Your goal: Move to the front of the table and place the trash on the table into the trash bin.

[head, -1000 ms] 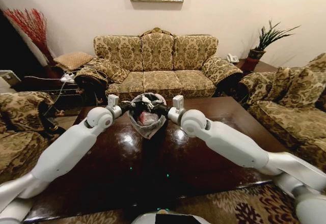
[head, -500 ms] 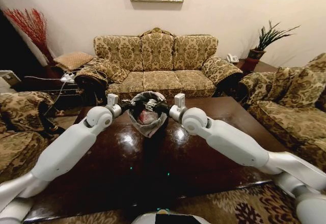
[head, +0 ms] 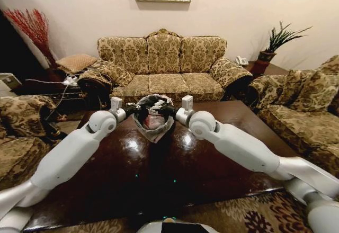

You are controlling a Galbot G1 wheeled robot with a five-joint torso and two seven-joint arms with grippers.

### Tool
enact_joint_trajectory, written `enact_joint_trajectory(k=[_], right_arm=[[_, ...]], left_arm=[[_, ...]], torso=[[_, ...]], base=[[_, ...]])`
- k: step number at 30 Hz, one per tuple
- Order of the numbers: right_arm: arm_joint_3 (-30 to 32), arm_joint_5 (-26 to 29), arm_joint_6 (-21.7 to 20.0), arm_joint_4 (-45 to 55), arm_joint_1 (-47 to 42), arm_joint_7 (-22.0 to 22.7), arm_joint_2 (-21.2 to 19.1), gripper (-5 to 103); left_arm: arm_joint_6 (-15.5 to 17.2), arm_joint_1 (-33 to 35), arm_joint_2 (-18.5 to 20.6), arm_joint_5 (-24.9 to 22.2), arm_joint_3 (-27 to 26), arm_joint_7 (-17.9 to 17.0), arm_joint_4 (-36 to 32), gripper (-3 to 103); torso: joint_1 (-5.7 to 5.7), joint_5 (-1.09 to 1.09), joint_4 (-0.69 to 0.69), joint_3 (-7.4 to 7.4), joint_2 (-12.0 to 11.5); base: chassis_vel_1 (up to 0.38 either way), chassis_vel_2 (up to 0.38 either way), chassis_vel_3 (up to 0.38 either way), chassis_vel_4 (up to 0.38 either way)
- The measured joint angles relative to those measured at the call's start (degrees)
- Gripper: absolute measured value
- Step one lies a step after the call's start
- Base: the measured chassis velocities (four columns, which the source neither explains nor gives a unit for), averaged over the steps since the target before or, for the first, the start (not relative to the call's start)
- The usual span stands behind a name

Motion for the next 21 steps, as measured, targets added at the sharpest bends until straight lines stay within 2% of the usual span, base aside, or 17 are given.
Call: enact_joint_trajectory(k=[4, 7, 14, 17, 21], right_arm=[[-0.91, -0.11, -0.04, 0.09, 0.0, -0.22, -0.08, 100], [-0.12, -0.37, -1.46, 0.97, -0.28, -1.04, -2.0, 100], [2.19, -0.3, -0.69, -0.6, 0.9, 0.22, -0.77, 100], [1.38, 0.28, -0.88, -0.49, 0.94, 1.03, -0.92, 100], [0.71, -2.2, -0.3, -0.82, 0.06, -1.0, -1.54, 100]], left_arm=[[0.0, -0.05, -0.16, 0.0, 0.11, 0.0, 0.0, 3], [-0.02, -0.16, 0.0, 0.13, 0.07, 0.54, 0.5, 3], [-0.11, -0.26, -0.32, 0.25, 0.09, 0.67, 0.63, 3], [-0.14, -0.27, -0.33, 0.3, 0.18, 0.68, 0.65, 3], [-0.14, -0.27, -0.37, 0.31, 0.16, 0.68, 0.66, 3]], torso=[[0.0, -0.01, 0.0, 0.0, 0.0], [0.0, 0.0, -0.01, 0.0, 0.0], [0.0, -0.01, 0.0, 0.0, 0.0], [0.0, -0.01, 0.01, 0.0, 0.0], [-0.01, -0.02, 0.0, 0.0, 0.0]], base=[[0.0, 0.0, 0.0, 0.0], [0.0, 0.0, 0.0, 0.0], [0.0, 0.0, 0.0, 0.0], [0.0, 0.0, 0.0, 0.0], [0.0, 0.0, 0.0, 0.0]])
